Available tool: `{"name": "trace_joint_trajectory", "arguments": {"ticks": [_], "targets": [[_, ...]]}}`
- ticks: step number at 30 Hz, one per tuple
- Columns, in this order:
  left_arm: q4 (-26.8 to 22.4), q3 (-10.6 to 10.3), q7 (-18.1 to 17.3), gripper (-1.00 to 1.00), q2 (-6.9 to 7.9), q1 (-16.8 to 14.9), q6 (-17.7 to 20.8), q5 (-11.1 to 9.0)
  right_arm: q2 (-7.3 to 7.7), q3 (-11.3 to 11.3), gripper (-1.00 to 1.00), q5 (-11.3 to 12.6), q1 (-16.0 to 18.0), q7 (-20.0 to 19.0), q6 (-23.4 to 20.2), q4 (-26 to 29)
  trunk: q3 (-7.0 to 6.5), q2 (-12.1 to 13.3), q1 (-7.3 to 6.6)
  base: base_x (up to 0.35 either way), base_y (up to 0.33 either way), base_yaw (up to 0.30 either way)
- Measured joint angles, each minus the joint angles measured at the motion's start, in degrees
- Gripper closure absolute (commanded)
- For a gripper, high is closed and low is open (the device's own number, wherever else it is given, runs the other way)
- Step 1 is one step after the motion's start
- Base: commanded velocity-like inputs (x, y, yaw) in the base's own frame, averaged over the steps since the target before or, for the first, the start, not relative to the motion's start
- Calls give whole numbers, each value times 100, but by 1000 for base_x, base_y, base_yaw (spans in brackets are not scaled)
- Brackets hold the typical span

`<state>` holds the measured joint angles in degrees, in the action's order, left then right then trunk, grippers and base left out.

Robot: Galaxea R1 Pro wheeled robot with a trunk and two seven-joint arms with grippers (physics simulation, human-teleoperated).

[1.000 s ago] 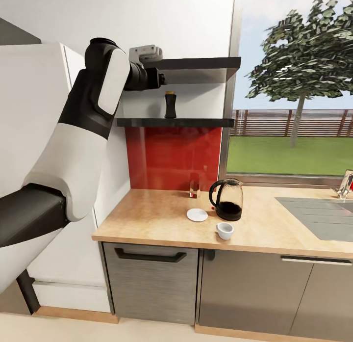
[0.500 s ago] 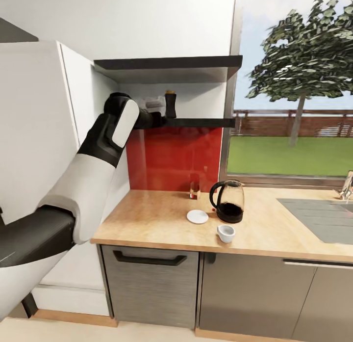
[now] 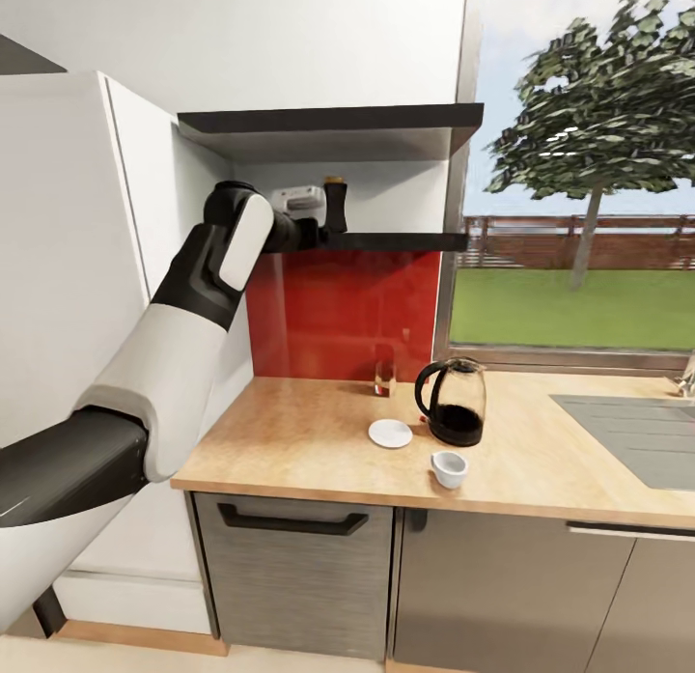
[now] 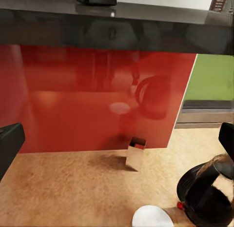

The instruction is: Set up a coffee station on the kitchen countertop: keep the coffee maker on the countertop, move the bottle of coffee from the kitchen shelf to the counter next to the coffee maker, place a paper coffee filter on top of the coffee maker, put the saucer next to the coffee maker with the coffee cup on the saucer, and place the electric kettle next to the coffee maker.

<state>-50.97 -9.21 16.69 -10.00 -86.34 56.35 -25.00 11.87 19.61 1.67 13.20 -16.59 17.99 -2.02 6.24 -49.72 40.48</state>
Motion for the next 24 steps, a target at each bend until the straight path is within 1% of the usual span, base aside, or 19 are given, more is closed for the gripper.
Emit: {"name": "trace_joint_trajectory", "arguments": {"ticks": [4, 9, 14, 20, 24], "targets": [[-291, -30, 8, -100, 0, 0, 4, -8, -2, 0, -100, -1, -2, 1, 0, 0, 0, 0, 0, 4, 0, 0], [-845, -69, 14, -100, 0, -1, 10, 0, 0, 0, -100, -1, -3, 2, 0, -2, 0, 0, 0, 1, 0, 0], [-995, -84, 21, -100, 0, -3, 12, 15, -1, 0, -100, -1, 0, 2, 0, -2, 0, 0, 0, 33, -4, 0], [-1014, -66, 23, -100, 0, -1, 12, 15, -7, 24, -100, -7, -2, 2, 0, -10, 0, 0, -2, 175, -38, 0], [-1018, -63, 23, -100, 0, -1, 14, 12, -8, 36, -100, -3, -3, 2, 0, -12, 0, 0, -1, 84, -17, 0]]}}
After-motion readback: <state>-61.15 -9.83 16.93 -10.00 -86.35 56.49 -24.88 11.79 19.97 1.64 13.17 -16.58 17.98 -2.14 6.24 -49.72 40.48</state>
